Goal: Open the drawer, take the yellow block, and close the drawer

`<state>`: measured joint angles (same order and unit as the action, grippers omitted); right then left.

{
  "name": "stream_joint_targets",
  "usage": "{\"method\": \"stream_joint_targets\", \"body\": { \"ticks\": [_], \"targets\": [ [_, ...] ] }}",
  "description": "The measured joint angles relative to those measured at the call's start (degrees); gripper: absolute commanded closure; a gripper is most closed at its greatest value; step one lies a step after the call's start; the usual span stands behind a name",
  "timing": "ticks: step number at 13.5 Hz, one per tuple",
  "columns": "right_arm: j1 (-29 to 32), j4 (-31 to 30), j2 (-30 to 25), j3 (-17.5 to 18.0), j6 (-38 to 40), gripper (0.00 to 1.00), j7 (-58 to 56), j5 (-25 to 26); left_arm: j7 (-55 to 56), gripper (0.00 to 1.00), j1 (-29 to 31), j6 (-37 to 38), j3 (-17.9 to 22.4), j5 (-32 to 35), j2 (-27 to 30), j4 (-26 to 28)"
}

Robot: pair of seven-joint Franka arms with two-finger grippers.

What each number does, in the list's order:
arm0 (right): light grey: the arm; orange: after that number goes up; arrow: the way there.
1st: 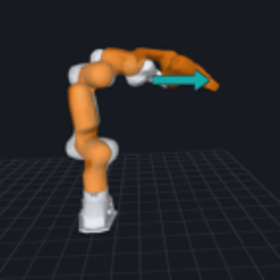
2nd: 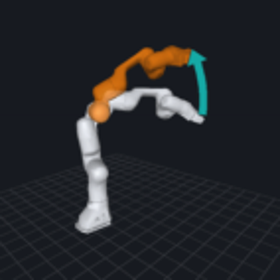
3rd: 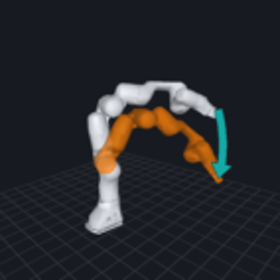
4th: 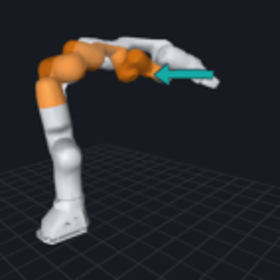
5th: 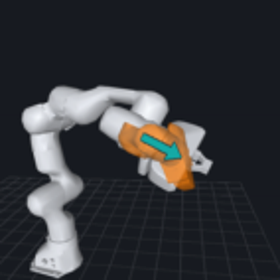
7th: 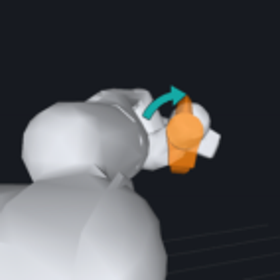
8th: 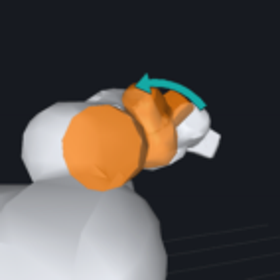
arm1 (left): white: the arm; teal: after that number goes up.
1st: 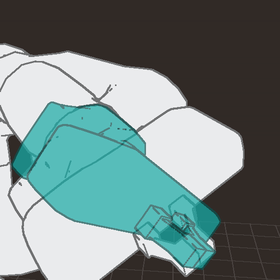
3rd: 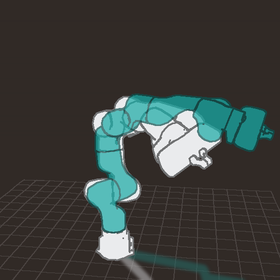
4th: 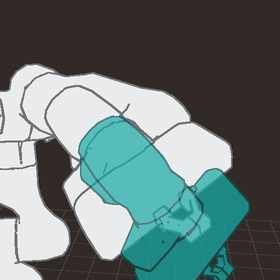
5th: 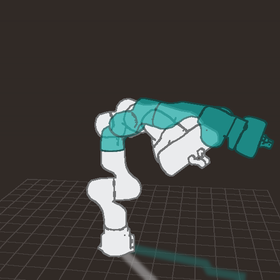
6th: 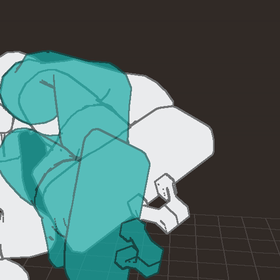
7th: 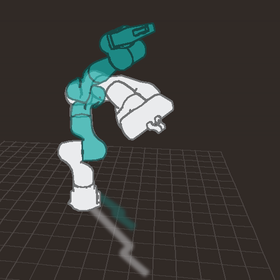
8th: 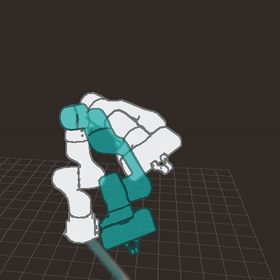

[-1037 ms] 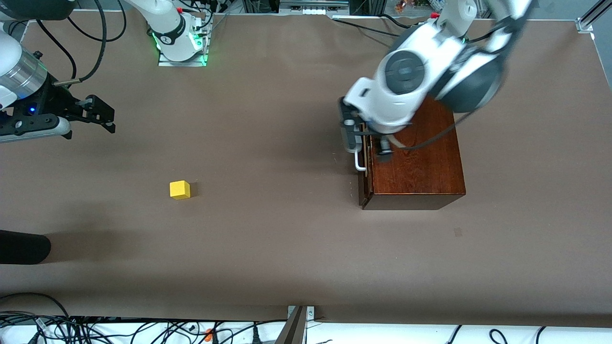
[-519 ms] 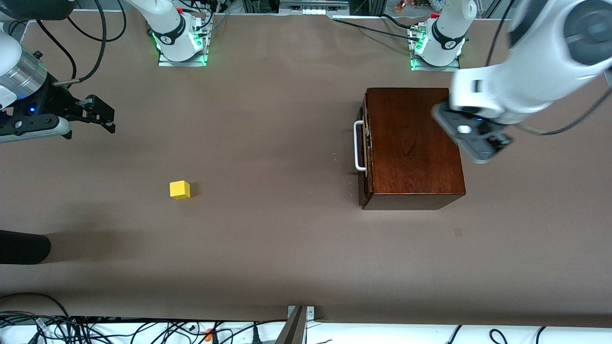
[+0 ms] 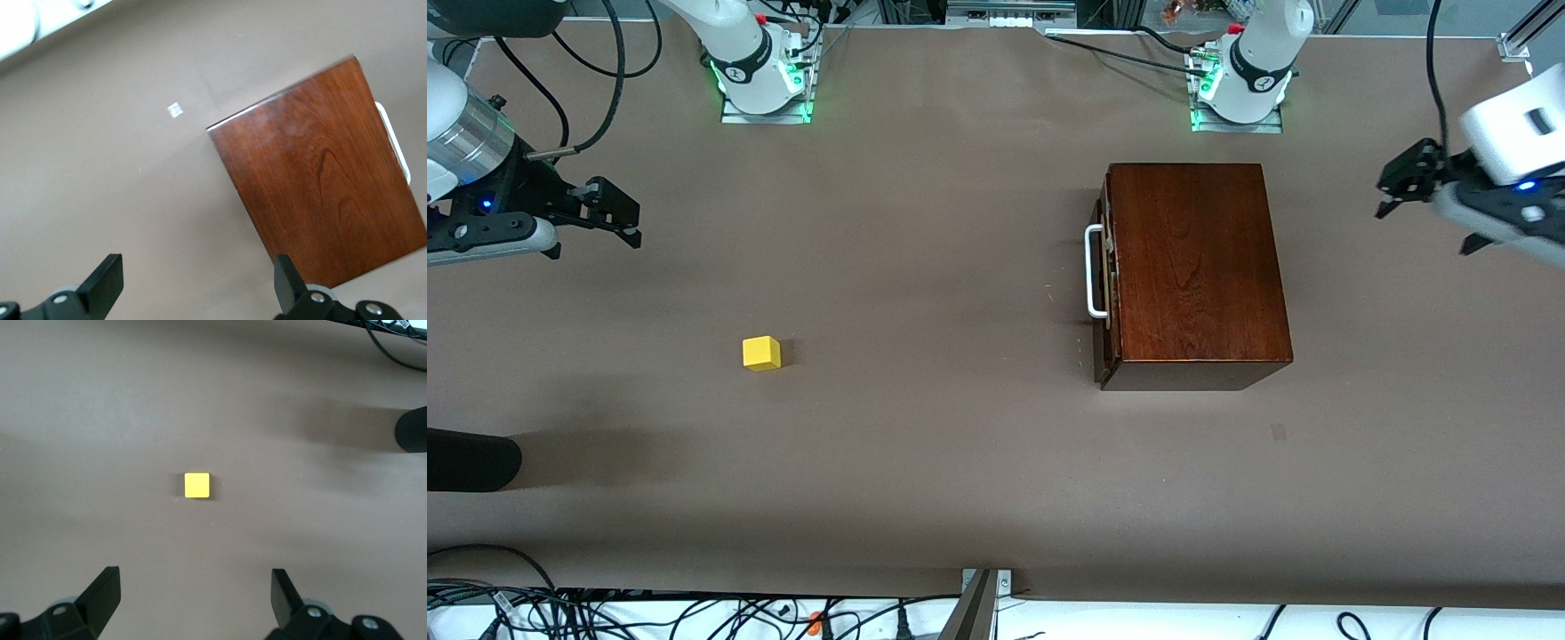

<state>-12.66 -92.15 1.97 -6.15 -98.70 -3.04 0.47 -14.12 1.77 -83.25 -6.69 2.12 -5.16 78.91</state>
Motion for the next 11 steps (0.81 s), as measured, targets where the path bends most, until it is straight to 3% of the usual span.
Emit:
{"method": "stream_joint_targets", "body": {
  "ticks": [4,7,11],
  "targets": [
    [-0.02,0.01,0.0,0.07,-0.01,0.0,0.0,0.0,13.35,0.0,-5.88,-3.05,7.57,-0.16,6.43,7.7],
    [-0.02,0.01,0.0,0.07,-0.01,0.0,0.0,0.0,14.26,0.0,-5.99,-5.54,8.47,-0.16,8.68,11.12],
    [-0.02,0.01,0.0,0.07,-0.01,0.0,0.0,0.0,14.94,0.0,-6.04,-5.71,8.5,-0.16,8.85,11.43]
  ]
}}
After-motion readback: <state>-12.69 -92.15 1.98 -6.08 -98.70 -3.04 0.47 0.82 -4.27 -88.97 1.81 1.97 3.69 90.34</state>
